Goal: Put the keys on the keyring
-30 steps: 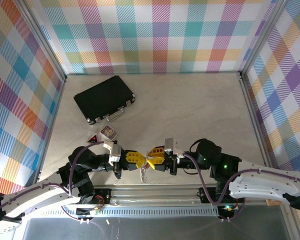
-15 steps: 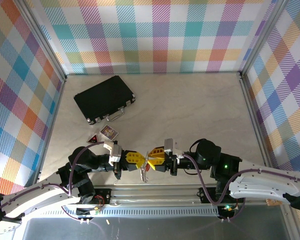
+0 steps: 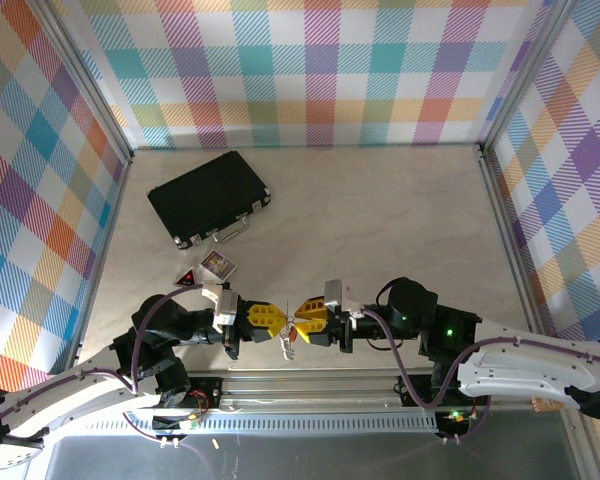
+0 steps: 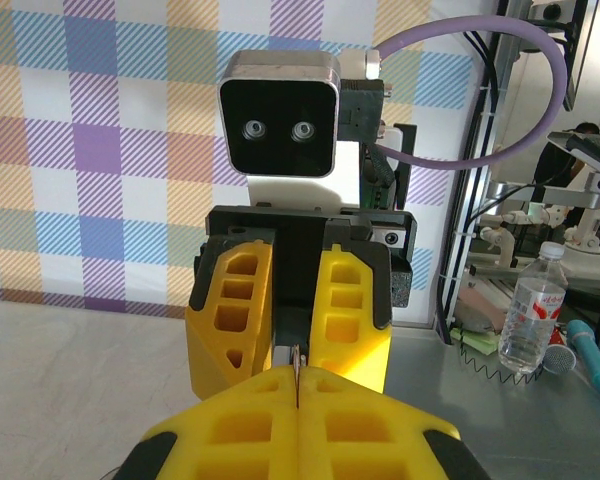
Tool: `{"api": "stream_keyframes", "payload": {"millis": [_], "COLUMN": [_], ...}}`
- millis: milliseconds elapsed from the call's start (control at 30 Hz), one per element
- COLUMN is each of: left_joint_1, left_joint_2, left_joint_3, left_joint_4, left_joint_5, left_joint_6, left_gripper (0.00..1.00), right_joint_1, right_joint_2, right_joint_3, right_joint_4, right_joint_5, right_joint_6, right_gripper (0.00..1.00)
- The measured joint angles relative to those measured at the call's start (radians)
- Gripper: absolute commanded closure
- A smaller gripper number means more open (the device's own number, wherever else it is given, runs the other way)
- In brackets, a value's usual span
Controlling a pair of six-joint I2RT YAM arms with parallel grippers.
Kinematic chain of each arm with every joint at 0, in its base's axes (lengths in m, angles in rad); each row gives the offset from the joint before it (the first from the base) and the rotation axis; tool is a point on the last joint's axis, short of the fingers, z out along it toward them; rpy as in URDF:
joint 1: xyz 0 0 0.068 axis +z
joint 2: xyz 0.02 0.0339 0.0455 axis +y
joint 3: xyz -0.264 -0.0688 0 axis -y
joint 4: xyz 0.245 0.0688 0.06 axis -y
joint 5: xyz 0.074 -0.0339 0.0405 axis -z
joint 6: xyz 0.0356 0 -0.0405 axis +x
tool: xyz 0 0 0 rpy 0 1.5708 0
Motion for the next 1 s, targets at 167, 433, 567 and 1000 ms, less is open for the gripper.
{"api": "stream_keyframes", "payload": {"millis": [167, 433, 567, 1000], "left_joint_1": [0.000, 0.000, 0.000, 0.000], "left_joint_2": [0.000, -0.001, -0.004, -0.008], "left_joint_3": [0.000, 0.000, 0.000, 0.000], "left_joint_4": [0.000, 0.000, 0.000, -0.001], "left_joint_5": [0.000, 0.000, 0.000, -0.004], "left_joint_6": [0.000, 0.000, 0.000, 0.000], "left_gripper": [1.00, 1.00, 1.00, 1.00], "right_joint_1": [0.000, 0.000, 0.000, 0.000], "right_joint_2": [0.009, 0.021, 0.031, 0.053], "right_joint_3": [0.000, 0.000, 0.000, 0.000], "right_joint_4": [0.016, 0.055, 0.070, 0.086], "right_joint_5": [-0.019, -0.026, -0.026, -0.034], "right_joint_6": [0.000, 0.001, 0.001, 0.008], "right_gripper": [0.76, 0.77, 0.79, 0.86]}}
